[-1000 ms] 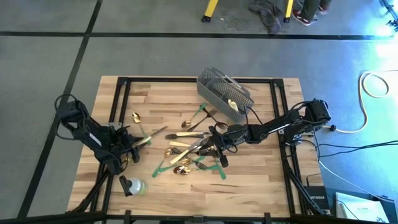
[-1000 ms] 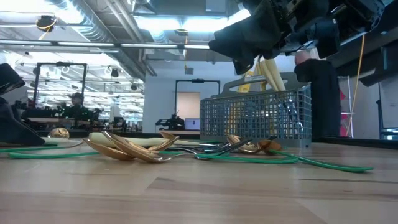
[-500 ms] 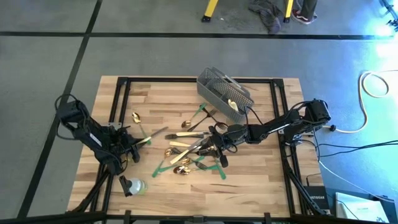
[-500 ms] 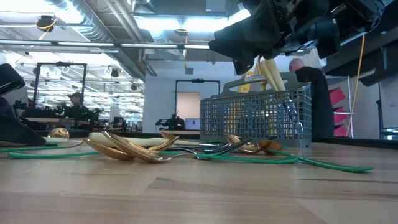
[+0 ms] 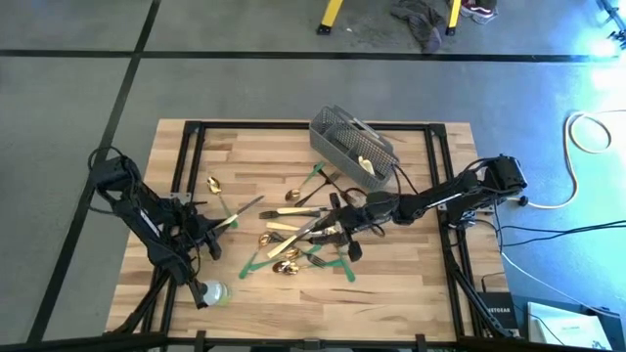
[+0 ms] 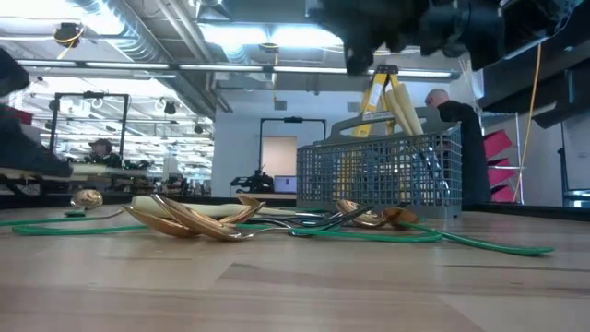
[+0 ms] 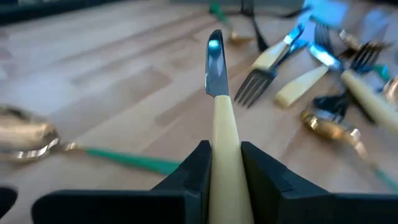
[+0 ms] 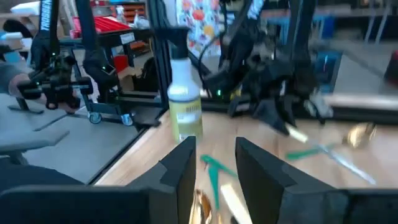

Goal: Sort silverware
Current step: Put the yellow knife into the gray organizer

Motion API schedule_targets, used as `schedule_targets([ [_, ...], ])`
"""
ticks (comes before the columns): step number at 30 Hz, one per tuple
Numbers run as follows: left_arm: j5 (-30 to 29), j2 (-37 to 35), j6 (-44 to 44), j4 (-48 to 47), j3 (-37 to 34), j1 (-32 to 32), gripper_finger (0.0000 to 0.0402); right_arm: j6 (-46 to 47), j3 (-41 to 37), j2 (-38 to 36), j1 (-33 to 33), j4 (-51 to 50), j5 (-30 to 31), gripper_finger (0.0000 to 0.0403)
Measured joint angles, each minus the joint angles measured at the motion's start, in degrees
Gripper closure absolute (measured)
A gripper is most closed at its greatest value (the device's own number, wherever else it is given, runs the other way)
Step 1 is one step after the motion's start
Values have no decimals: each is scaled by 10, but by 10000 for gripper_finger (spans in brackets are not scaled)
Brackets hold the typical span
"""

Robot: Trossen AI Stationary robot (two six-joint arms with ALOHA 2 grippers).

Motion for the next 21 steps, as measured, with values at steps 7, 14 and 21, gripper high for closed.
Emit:
schedule_targets([
  [7,-29,-11,18,-27,54,46,352,-52,0,-63,25,-20,48,306],
  [14,-8,-98,180,-27,104,93,352,-92,0,-153,64,-57,82,306],
  [21,11,-228,389,4,114,163,352,-123,0,-234,107,-127,113,306],
])
